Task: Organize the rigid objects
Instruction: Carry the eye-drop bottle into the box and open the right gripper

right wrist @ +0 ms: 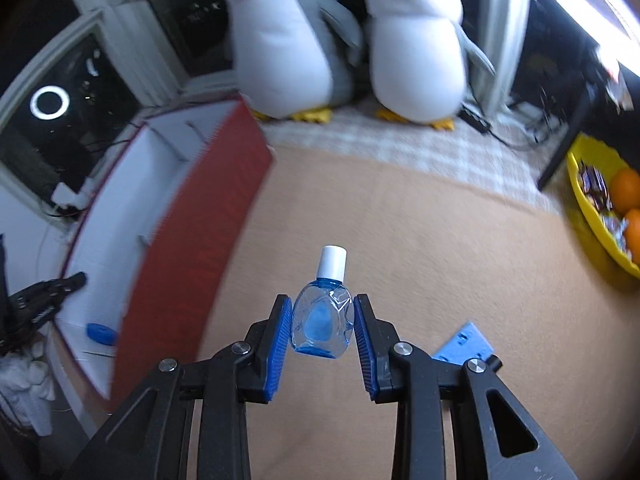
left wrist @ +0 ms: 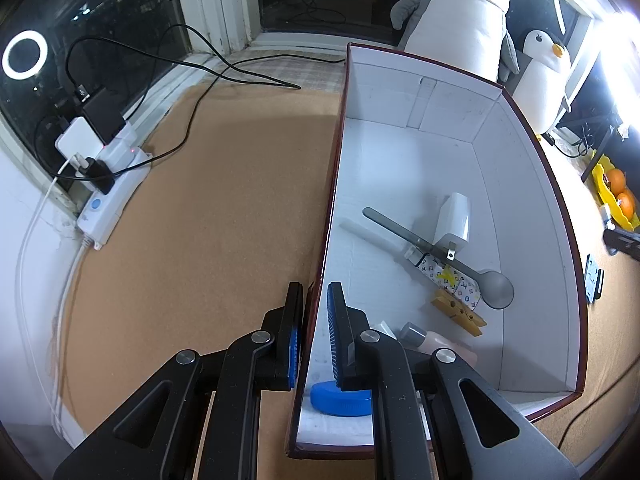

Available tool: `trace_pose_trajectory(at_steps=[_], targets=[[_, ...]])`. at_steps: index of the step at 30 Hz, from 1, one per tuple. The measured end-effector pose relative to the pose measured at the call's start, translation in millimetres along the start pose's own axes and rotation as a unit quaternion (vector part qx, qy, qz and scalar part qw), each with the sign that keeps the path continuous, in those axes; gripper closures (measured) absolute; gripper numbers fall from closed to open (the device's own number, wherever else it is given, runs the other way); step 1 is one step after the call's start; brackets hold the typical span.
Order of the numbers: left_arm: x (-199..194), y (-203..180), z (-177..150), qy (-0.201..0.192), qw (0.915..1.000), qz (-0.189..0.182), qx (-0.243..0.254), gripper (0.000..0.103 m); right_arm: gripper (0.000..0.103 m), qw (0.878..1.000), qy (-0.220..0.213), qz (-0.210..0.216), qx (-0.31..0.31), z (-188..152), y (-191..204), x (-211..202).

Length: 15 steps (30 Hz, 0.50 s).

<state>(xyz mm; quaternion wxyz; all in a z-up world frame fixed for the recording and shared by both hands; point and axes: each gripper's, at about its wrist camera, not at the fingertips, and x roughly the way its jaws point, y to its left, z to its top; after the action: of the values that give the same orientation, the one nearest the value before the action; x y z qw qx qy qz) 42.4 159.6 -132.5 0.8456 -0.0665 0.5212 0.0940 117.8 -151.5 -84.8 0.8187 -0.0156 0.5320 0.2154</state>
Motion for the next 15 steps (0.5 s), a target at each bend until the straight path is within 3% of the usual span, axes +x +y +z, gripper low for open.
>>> trace_pose_trajectory(at_steps=[8, 15], targets=[[-0.6, 1.2, -0.6, -0.003, 1.0000, -0.003, -0.002, 0.092, 0.075, 0.997, -0.028, 0.053, -0.049, 8.4, 70.5, -8.0], [-1.5, 3.5, -1.0, -0.004, 0.9999, -0.009, -0.005, 0.092, 0.075, 0.994, -0.017, 0.085, -0.073, 9.4, 112.7, 9.2]])
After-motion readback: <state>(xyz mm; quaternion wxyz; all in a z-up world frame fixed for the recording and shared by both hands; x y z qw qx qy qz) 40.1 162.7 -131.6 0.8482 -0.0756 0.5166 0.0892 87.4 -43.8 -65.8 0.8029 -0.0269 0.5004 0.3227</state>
